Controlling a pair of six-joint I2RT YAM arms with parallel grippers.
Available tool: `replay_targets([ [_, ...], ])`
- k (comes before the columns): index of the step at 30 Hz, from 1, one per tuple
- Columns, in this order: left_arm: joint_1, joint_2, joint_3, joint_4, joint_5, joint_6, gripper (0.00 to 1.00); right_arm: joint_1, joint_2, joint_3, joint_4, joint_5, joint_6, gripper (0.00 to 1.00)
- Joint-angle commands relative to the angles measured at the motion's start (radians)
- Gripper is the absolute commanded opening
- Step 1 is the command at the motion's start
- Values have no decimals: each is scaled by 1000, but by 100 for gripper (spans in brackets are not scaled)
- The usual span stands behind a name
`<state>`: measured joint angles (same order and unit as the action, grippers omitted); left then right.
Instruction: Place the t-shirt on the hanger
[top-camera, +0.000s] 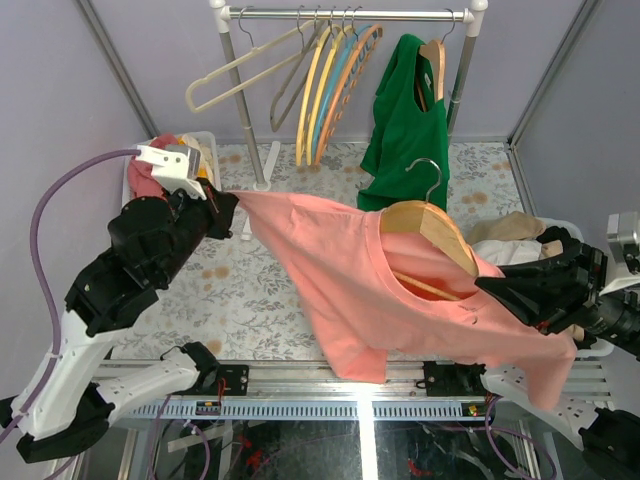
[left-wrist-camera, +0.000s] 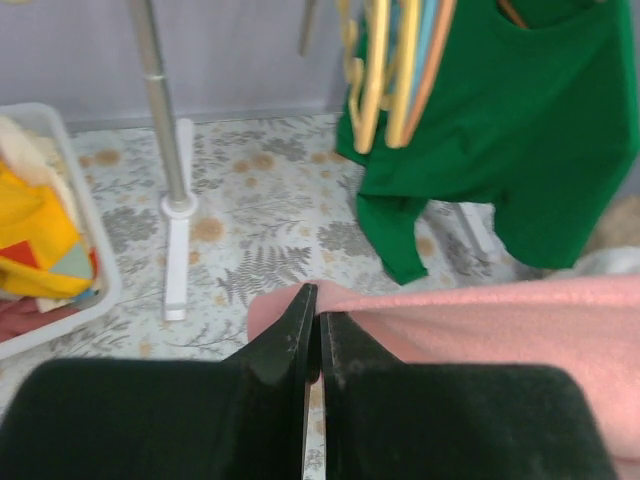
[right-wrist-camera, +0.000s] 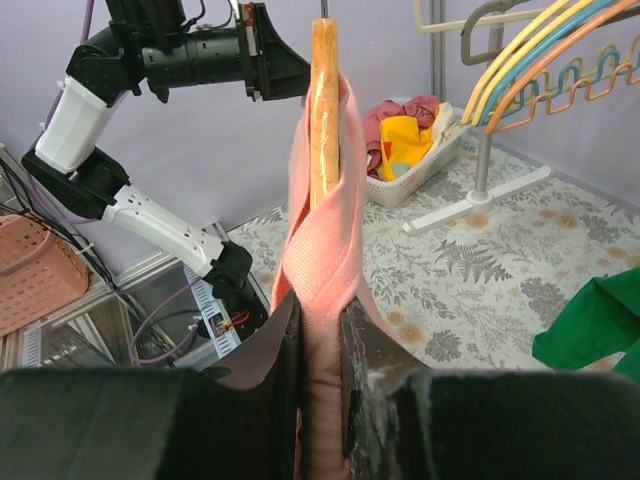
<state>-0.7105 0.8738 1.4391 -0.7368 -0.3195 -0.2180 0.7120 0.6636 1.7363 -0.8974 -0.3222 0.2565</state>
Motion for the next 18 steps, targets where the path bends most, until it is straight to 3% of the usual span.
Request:
replay_targets([
  [1,6,61,42,-85,-232,-32,0,19,-31,23,143,37,-9,0],
  [10,24,141,15,-191,-274,-80,3,44,-83,-71,221,54,4,0],
  [14,26,135,114,-214,-245,-87,48,46,-87,-122,239,45,10,0],
  [18,25,166,302,-239,-119,-50,51,46,-87,-170,266,40,16,0],
])
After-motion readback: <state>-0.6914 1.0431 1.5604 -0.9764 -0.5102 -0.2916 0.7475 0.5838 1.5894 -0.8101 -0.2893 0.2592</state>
